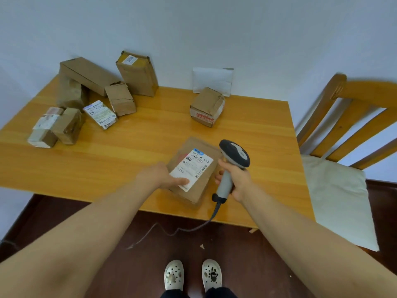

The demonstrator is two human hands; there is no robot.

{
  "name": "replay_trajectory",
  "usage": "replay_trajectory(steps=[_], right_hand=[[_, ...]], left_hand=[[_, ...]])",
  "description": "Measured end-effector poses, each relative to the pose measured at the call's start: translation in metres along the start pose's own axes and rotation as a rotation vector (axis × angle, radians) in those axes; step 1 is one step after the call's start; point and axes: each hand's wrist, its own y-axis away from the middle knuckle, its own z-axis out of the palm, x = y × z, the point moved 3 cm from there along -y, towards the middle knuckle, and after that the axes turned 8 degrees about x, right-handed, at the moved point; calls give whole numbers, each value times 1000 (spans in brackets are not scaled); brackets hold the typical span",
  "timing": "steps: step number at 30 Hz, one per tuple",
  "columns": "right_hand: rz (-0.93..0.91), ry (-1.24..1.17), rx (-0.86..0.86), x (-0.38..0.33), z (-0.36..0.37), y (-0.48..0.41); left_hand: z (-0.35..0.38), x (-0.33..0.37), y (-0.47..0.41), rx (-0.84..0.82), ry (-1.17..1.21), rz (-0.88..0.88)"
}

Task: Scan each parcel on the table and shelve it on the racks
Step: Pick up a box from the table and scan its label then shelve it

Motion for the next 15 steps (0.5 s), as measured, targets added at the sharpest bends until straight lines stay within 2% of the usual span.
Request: replay_trajectory(steps=[5, 8, 13, 15], right_hand=[[90, 127, -61, 29, -1, 8], [78, 143, -46, 34, 11, 9], [12, 162, -109, 17, 33, 14], [-24, 141, -149, 6, 42, 19]], left_hand=[[16, -11, -2, -68, 540, -144], [28, -14, 0, -87, 859, -222], [30, -23, 14, -27, 1208, -306], [26, -27, 18, -90, 1345, -326]])
